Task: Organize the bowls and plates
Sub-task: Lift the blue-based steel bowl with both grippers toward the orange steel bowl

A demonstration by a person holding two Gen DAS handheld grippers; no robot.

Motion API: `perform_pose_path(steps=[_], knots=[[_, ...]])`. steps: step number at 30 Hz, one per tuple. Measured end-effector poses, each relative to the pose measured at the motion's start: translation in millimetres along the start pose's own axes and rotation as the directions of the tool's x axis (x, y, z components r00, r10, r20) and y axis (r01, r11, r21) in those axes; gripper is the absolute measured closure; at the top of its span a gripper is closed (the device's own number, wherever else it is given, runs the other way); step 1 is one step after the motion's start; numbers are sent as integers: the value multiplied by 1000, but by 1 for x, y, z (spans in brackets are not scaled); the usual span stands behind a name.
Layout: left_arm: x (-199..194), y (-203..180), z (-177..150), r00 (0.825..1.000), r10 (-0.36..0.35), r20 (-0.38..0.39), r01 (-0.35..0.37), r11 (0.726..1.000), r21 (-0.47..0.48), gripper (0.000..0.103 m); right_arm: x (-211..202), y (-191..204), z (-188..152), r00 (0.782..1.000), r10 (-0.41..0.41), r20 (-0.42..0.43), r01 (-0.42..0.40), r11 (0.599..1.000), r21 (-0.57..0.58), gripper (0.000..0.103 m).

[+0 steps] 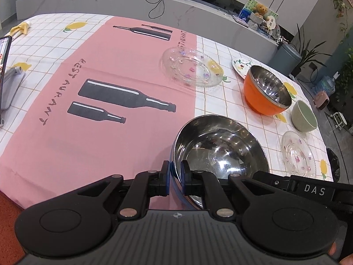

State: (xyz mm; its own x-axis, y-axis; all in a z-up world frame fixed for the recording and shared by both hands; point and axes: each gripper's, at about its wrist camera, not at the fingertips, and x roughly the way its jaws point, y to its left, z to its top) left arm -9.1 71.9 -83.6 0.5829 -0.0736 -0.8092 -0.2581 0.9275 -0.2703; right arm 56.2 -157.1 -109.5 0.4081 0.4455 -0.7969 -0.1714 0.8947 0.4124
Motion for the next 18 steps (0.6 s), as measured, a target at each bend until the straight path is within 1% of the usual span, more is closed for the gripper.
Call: perform_pose_path(steps=[3, 11, 12, 13, 14, 16, 17, 18], knots=[[0, -1, 0, 1000, 3, -4, -3, 1000, 10, 93, 1, -1, -1, 1000, -1, -6, 1, 1000, 3, 93], [-2, 1, 2, 1000, 7, 5, -7, 1000, 0, 93, 2, -4, -1, 1000, 3, -12, -3, 1000, 10, 92], [-2, 1, 2, 1000, 5, 5, -5, 1000, 0, 93, 2, -4, -1, 1000, 3, -12, -3, 1000, 11, 91], [-2, 1, 2, 1000, 5, 3, -5, 1000, -1, 92, 2, -4, -1, 1000, 2, -12, -2, 1000, 12, 89], [-2, 1, 2, 1000, 6, 2, -6, 1000, 0, 90, 2, -4, 0, 1000, -2, -14, 2, 1000, 13, 88], [-2, 1, 2, 1000, 8, 0, -8, 1000, -3, 84, 1, -5, 0, 1000, -2, -13, 3, 1000, 19, 88], [-2, 2, 3, 1000, 7, 1, -7, 1000, -5, 82, 0, -5, 0, 1000, -4, -13, 4, 1000, 20, 86], [-2, 2, 3, 1000, 9, 4, -9, 1000, -4, 79, -1, -4, 0, 1000, -5, -12, 5, 1000, 21, 80]])
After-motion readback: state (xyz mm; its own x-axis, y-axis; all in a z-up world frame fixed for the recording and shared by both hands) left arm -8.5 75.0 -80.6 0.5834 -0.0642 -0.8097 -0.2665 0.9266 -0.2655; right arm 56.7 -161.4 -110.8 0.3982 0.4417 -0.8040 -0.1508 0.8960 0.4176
